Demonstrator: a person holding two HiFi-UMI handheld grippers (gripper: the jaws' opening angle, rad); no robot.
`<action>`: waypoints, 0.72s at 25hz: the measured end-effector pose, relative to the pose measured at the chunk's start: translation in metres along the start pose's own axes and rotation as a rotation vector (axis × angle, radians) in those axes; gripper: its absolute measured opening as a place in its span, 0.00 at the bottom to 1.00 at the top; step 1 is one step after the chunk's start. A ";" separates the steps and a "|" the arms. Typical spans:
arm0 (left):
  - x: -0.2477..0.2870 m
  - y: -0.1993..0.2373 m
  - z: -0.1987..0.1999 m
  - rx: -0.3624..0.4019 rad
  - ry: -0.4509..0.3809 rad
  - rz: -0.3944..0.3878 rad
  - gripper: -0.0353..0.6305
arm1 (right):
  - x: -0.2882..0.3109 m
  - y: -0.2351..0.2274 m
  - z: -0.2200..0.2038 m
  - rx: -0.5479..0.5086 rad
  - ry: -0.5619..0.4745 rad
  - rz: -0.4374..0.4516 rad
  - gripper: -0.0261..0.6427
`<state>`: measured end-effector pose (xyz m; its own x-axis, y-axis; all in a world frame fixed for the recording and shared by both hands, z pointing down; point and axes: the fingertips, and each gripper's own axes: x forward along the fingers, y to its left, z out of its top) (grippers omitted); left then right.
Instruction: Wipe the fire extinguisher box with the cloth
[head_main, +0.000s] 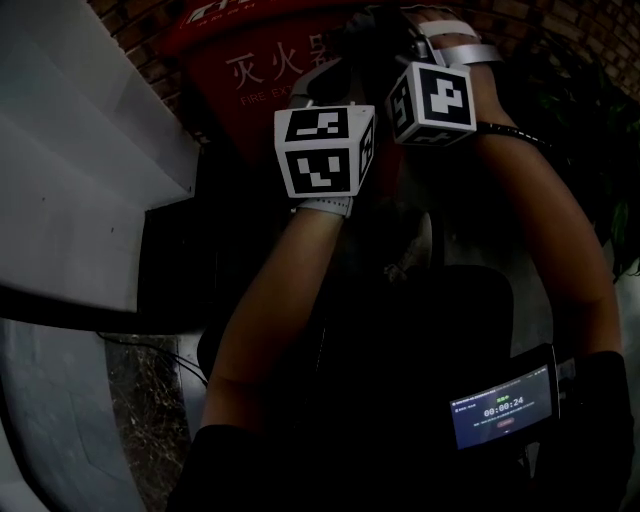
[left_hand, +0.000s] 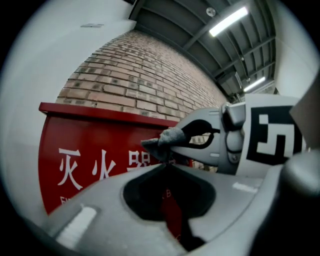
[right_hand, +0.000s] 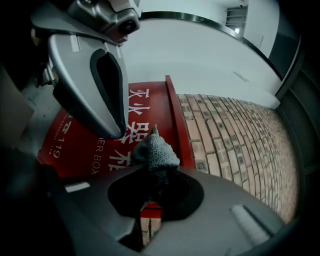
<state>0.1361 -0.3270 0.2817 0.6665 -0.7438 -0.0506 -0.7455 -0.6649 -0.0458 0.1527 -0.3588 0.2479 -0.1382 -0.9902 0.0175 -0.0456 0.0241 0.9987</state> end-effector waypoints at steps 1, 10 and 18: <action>0.000 0.001 -0.003 0.004 -0.001 0.002 0.06 | 0.000 0.005 -0.001 -0.001 0.002 0.007 0.08; 0.001 0.003 -0.042 -0.002 0.015 0.009 0.06 | -0.002 0.058 -0.010 0.005 0.010 0.052 0.08; -0.002 0.004 -0.075 -0.015 0.011 0.005 0.06 | -0.003 0.112 -0.016 0.003 0.035 0.111 0.08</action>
<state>0.1319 -0.3333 0.3566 0.6625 -0.7480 -0.0398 -0.7490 -0.6619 -0.0302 0.1640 -0.3551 0.3608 -0.1076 -0.9857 0.1295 -0.0350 0.1340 0.9904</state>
